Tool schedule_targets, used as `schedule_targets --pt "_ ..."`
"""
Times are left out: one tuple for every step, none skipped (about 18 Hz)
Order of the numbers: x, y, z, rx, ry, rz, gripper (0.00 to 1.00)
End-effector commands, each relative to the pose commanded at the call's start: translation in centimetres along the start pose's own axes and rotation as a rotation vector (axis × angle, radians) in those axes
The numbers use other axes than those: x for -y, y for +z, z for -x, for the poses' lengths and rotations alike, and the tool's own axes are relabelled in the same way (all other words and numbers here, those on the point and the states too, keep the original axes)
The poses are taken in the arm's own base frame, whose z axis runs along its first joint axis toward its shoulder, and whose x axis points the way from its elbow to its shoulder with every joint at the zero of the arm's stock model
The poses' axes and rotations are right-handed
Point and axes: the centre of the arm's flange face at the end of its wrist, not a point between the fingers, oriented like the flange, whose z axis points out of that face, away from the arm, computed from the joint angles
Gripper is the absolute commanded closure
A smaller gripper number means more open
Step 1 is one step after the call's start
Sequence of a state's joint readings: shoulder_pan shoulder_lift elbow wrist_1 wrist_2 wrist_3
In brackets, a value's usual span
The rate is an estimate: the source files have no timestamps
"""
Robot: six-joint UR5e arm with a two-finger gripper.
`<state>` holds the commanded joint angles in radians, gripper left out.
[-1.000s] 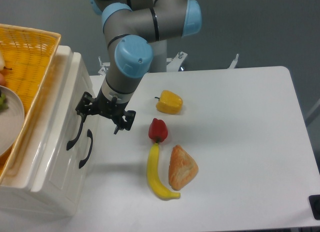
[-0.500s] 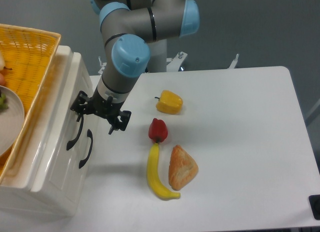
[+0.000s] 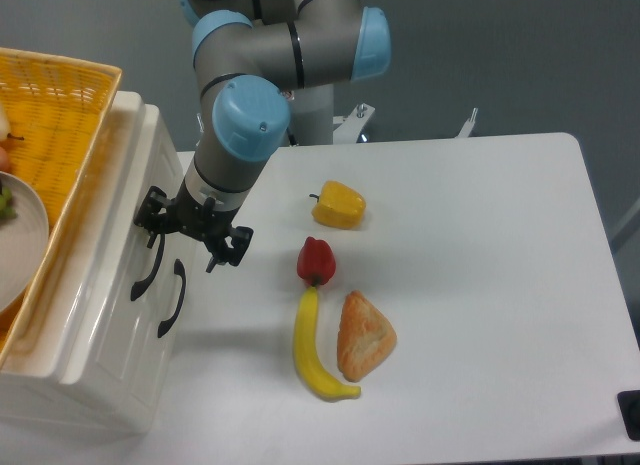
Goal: Slide the top white drawer open
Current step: 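Lower the gripper onto the upper drawer handle and close on it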
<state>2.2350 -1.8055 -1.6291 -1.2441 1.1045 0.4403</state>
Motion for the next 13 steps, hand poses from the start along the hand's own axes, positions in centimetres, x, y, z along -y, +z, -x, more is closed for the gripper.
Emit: schedule_targets --pt "0.05 0.01 0.03 0.0 0.0 0.0 0.15" --pt "0.05 0.02 0.03 0.0 0.0 0.0 0.17" --pt "0.04 -0.06 -0.01 0.001 0.004 -0.001 0.18" --pt "0.04 -0.06 -0.02 0.001 0.004 -0.001 0.18" --pt "0.04 -0.06 -0.02 0.001 0.004 -0.001 0.19" --pt "0.06 -0.08 -0.02 0.001 0.004 -0.003 0.19" --pt "0.1 -0.12 -0.02 0.003 0.007 -0.006 0.21" --pt "0.15 -0.16 -0.02 0.005 0.009 -0.01 0.22" --pt "0.17 -0.27 -0.07 0.006 0.008 -0.014 0.23" --pt "0.22 -0.29 -0.17 0.007 0.01 -0.014 0.25" --pt "0.24 -0.31 -0.17 0.007 0.01 -0.016 0.27" --pt "0.31 -0.46 -0.33 0.008 0.013 -0.017 0.28" --pt "0.35 -0.53 -0.35 0.009 0.014 -0.019 0.3"
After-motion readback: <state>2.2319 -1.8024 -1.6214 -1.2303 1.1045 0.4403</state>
